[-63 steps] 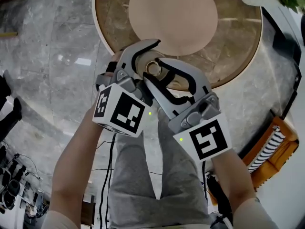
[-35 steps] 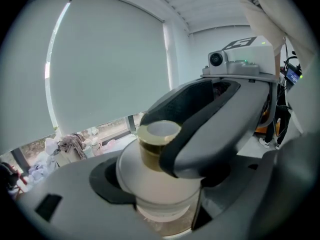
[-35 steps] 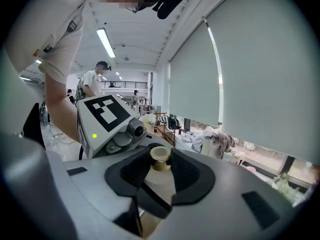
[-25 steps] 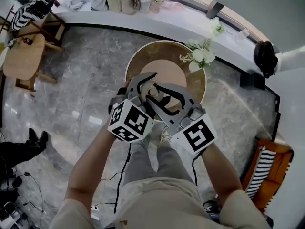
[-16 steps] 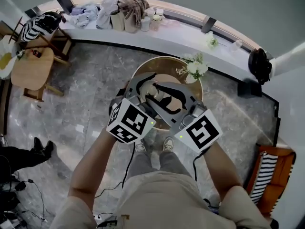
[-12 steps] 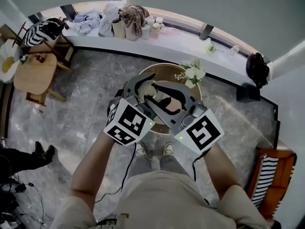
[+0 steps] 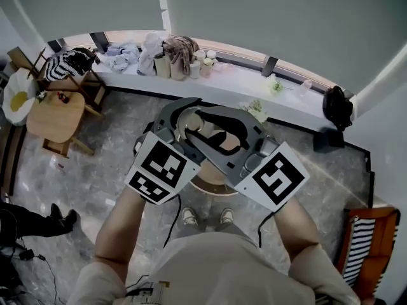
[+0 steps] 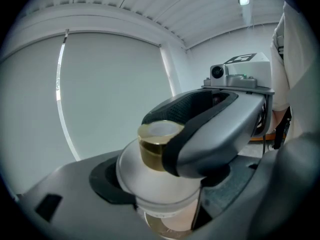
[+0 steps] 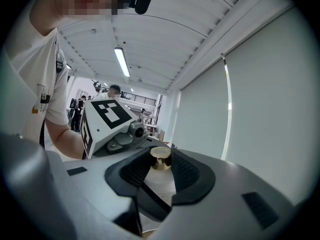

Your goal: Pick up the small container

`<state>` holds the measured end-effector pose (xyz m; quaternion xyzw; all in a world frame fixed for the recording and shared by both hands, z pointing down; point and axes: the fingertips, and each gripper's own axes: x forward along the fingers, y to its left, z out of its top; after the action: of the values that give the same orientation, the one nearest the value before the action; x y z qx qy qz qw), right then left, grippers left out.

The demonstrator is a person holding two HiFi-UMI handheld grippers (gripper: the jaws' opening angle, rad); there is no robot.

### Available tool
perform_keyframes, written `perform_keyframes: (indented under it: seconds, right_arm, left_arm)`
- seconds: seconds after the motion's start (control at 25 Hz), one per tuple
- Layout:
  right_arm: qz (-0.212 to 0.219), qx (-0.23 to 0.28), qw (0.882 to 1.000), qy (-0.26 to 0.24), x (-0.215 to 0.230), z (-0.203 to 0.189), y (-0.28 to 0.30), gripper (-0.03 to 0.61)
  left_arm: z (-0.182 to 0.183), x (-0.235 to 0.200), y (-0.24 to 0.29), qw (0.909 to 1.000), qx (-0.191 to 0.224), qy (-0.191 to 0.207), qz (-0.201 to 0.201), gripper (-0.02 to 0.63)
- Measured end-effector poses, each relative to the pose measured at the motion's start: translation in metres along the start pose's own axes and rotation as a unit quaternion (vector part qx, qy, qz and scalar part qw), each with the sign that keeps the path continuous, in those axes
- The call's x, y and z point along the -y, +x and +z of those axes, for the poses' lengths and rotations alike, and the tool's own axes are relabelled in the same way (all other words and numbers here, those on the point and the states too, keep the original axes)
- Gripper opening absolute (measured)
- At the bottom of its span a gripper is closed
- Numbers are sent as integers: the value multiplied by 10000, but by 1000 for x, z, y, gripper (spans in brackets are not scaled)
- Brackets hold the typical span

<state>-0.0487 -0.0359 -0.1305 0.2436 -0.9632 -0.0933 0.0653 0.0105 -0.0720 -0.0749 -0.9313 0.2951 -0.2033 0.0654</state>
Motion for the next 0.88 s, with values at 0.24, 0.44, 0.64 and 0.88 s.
perform_keyframes:
  seconds: [0.24, 0.44, 0.64, 0.88]
  right_arm:
    - [28, 25, 9998, -210, -12, 22, -15, 126]
    - [22, -103, 9996, -265, -26, 9, -24, 126]
    - [105, -246, 9994, -240, -47, -15, -29, 127]
    - [177, -388, 9991, -25, -45, -27, -26, 127]
  left_arm:
    - [23, 12, -16, 9998, 173, 73, 100, 341]
    - [14, 29, -17, 9996, 259, 47, 125, 341]
    - [-11, 51, -18, 9997, 218, -61, 38, 341]
    - [-22, 52, -12, 9995, 138, -289, -55, 341]
